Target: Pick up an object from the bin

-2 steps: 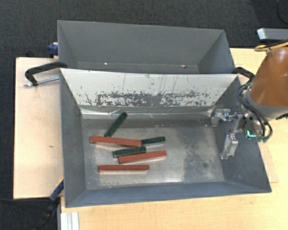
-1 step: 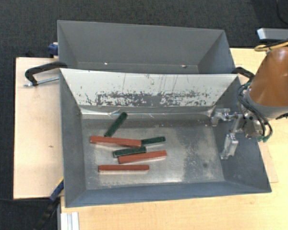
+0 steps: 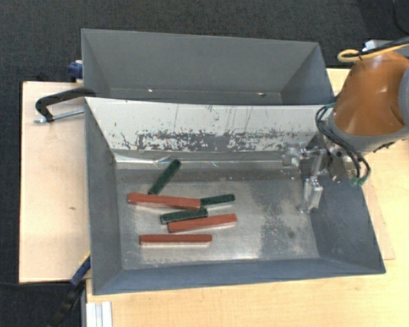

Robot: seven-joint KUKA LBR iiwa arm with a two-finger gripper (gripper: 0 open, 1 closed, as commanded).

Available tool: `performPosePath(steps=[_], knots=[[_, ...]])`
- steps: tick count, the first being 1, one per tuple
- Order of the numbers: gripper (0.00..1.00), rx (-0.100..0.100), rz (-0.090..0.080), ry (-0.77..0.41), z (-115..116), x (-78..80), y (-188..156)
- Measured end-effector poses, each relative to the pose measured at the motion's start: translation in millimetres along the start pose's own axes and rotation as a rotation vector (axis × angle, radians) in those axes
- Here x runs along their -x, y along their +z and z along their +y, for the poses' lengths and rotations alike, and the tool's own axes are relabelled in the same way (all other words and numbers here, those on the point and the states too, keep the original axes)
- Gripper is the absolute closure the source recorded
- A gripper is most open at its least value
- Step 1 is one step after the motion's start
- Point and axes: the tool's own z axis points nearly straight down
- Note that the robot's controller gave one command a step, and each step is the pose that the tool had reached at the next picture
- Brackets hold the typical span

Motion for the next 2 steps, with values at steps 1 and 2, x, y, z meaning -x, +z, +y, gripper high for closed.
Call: performPosePath(steps=[1,2], knots=[[0.00,0.010,0.008,-0.078,103.6,23.7,70.3],[0.00,0.004,-0.003,-0.063,87.6,17.8,29.4]])
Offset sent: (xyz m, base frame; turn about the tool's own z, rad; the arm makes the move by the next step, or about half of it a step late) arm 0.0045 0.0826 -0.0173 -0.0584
